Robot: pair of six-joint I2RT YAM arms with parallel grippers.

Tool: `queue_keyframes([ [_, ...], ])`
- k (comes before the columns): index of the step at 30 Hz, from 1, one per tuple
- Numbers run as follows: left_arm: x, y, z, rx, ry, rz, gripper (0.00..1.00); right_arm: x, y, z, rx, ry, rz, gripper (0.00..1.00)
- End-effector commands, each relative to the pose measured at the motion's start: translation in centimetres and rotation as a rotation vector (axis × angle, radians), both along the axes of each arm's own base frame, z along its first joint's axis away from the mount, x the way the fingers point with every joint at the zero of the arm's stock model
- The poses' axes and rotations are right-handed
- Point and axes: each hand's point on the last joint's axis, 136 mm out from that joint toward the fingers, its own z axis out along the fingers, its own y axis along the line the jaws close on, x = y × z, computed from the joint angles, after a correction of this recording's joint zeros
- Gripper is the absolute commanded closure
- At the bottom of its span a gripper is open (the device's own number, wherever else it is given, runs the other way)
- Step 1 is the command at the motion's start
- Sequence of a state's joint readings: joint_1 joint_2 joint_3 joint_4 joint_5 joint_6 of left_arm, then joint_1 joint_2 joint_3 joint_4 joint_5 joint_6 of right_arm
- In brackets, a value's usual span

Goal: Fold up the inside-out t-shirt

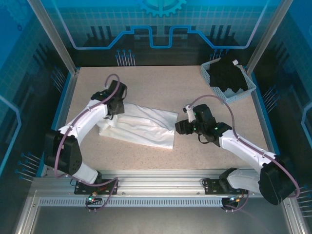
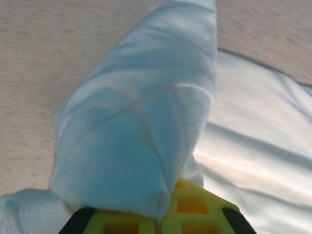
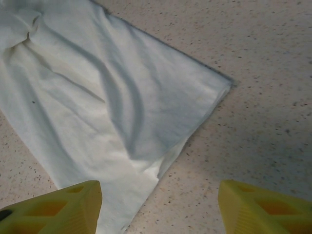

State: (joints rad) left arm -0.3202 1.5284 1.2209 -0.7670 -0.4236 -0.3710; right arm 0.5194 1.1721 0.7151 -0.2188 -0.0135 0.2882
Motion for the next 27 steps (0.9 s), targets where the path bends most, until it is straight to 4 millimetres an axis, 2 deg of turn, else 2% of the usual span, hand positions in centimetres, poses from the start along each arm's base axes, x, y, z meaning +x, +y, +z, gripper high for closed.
queue_keyframes([
  [1,-2.0,-4.7,-1.3,-0.096,0.074,-0.054,1.0,-0.4,-2.0,-0.5,-0.033,0.015,-0.037,0.34],
  [5,-2.6,-10.3,-1.3,-0.153,0.111,-0.137,1.0,-0.6,-2.9,0.0,-0.031,0.004,-0.061,0.34],
  [11,-3.0,-18.3,-0.5,-0.244,0.142,-0.271,0.99,-1.1,-4.4,-0.5,-0.045,0.019,-0.11,0.34],
  [13,-2.9,-19.4,-0.7,-0.237,0.154,-0.289,0.99,-1.1,-4.9,-1.5,-0.03,0.065,-0.153,0.34],
  [18,-2.3,-21.5,-1.4,-0.307,0.164,-0.288,0.98,-1.2,-4.6,-3.2,0.009,0.144,-0.162,0.35],
  [21,-2.2,-23.7,-2.3,-0.4,0.183,-0.294,0.9,-1.0,-4.8,-3.0,0.005,0.132,-0.164,0.35],
  [23,-2.2,-26.1,-3.2,-0.49,0.196,-0.299,0.83,-0.9,-5.3,-2.9,-0.012,0.126,-0.177,0.35],
  [25,-2.1,-29.6,-3.7,-0.623,0.212,-0.311,0.74,-0.8,-6.2,-3.0,-0.032,0.128,-0.207,0.35],
  [27,-2.0,-34.1,-3.9,-0.769,0.236,-0.342,0.65,-0.9,-7.9,-3.2,-0.051,0.132,-0.272,0.34],
])
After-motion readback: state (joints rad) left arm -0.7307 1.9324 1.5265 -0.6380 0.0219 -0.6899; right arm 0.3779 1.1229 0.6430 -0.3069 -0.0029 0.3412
